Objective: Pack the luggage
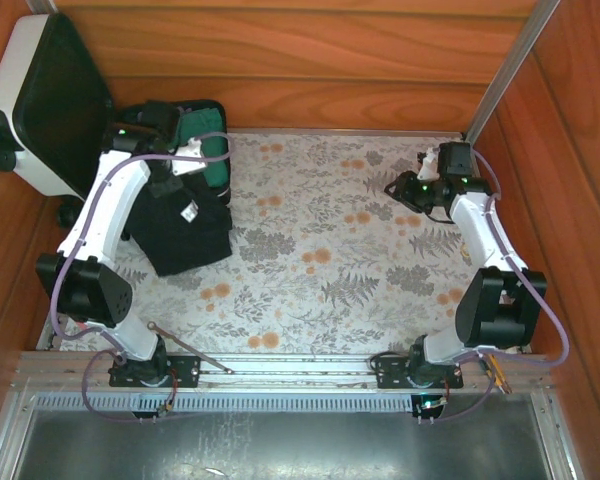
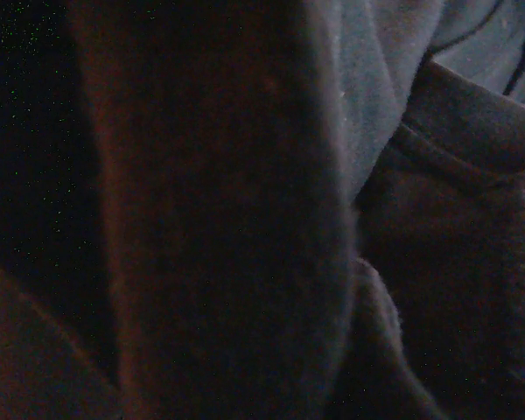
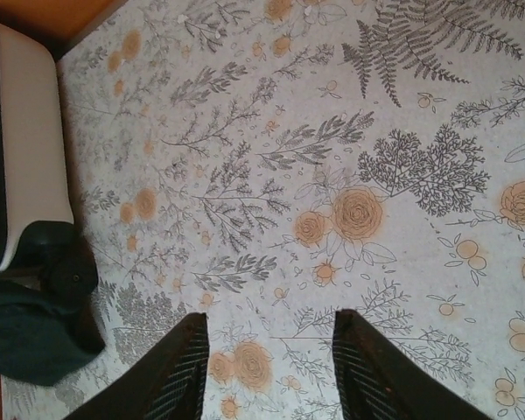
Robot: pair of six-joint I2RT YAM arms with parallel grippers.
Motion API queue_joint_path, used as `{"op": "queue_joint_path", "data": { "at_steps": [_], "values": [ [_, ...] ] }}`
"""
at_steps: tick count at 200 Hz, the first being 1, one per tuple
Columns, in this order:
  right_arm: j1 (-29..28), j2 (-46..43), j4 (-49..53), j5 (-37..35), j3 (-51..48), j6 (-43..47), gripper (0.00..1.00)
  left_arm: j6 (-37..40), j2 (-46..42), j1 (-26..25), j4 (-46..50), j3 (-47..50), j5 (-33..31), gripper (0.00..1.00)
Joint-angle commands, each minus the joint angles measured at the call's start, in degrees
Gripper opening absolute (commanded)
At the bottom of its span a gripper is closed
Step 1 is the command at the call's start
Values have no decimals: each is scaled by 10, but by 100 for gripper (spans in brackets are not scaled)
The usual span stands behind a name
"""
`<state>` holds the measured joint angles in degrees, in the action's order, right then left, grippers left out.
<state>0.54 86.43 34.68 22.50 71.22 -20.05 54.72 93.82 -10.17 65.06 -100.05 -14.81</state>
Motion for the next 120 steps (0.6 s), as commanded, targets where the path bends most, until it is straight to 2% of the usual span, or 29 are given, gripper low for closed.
{"op": "queue_joint_path", "data": {
  "at_steps": [1,23,56,85,120],
  "values": [
    [6,5,7,-1,7,4,41,120,2,19,-99,-19,40,0],
    [6,2,18,-17,6,17,40,159,32,30,-126,-30,62,0],
    [5,0,36,-25,4,39,40,154,96,51,-164,-84,91,0],
    [5,15,48,-20,3,52,40,190,147,54,-210,-114,55,0],
    [4,33,71,-13,17,56,41,207,196,58,-252,-163,65,0]
  ]
}}
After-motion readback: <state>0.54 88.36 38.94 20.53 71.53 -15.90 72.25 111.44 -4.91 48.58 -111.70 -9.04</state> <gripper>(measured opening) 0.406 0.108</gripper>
